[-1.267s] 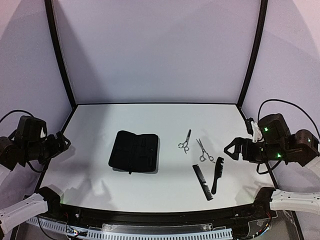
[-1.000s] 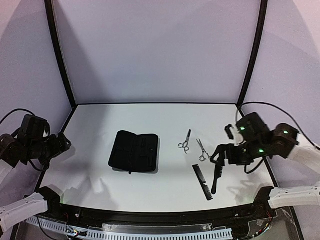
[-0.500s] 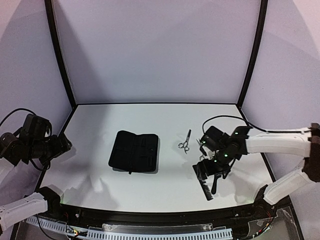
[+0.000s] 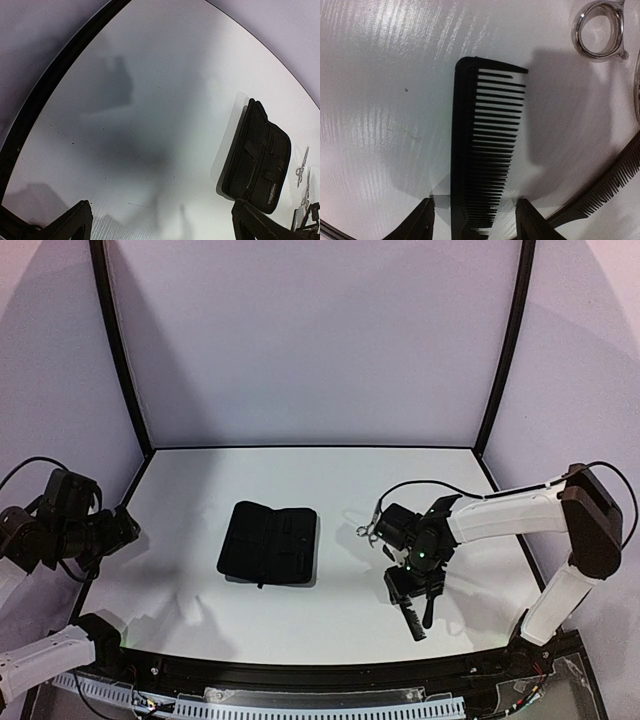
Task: Sort the hair-cutting tools
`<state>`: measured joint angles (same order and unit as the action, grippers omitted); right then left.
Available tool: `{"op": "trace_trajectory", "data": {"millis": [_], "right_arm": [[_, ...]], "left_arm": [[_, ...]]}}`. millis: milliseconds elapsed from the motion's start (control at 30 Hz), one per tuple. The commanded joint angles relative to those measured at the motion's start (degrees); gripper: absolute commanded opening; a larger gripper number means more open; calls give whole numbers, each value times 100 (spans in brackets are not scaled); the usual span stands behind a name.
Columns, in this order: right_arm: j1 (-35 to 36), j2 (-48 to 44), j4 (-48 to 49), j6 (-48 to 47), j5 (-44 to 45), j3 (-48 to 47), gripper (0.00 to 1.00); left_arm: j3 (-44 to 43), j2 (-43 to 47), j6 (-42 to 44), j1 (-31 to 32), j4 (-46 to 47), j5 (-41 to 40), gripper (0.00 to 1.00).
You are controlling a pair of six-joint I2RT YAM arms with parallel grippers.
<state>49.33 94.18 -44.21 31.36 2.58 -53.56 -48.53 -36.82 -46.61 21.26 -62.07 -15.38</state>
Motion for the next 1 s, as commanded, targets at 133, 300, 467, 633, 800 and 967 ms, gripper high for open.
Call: {"op": "trace_trajectory", "data": {"millis": [133, 300, 467, 633, 800, 967], "right_arm": [[163, 338, 209, 76, 140, -110, 46], [298, 492, 161, 264, 297, -111, 39], [428, 578, 133, 378, 445, -142, 32], [488, 450, 129, 320, 526, -208, 23], [519, 154, 121, 193, 551, -288, 21], [580, -217, -101, 15, 665, -512, 20]], "left_arm": [[-33, 78, -57, -3, -173, -118, 99], [-37, 101, -69, 0, -194, -152, 99], [-42, 115, -75, -1, -193, -154, 99], [-42, 140, -60, -3, -184, -110, 99], [-39, 208, -41, -4, -171, -87, 99], [-22, 308, 46, 1, -92, 95, 99]]}}
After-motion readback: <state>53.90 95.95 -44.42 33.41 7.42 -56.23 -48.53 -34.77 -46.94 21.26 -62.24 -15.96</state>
